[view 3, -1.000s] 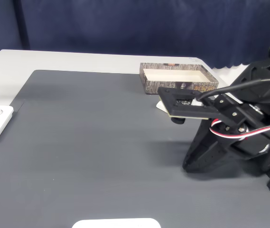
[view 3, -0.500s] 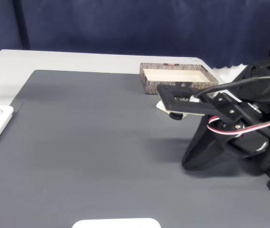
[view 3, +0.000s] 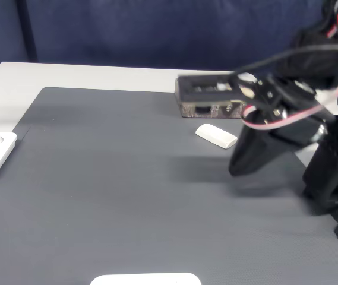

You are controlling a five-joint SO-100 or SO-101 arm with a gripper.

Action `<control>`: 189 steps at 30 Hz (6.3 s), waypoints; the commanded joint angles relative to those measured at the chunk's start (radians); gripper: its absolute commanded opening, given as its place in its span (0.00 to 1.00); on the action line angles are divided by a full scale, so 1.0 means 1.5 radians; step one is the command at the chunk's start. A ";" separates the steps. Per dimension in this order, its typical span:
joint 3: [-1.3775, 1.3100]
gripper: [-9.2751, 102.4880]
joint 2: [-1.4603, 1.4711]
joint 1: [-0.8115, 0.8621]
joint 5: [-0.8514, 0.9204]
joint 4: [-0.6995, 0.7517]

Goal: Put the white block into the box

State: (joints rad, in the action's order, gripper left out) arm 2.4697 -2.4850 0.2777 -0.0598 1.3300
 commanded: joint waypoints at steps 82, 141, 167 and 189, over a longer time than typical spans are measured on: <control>-0.245 0.32 0.413 0.540 -0.084 -0.126; -0.288 0.31 0.560 0.571 -0.082 -0.186; -0.304 0.28 0.590 0.540 -0.094 -0.180; -0.332 0.07 0.580 0.514 -0.102 -0.129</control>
State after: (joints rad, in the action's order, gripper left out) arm 2.0463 -1.5877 1.0815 -0.2163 1.1106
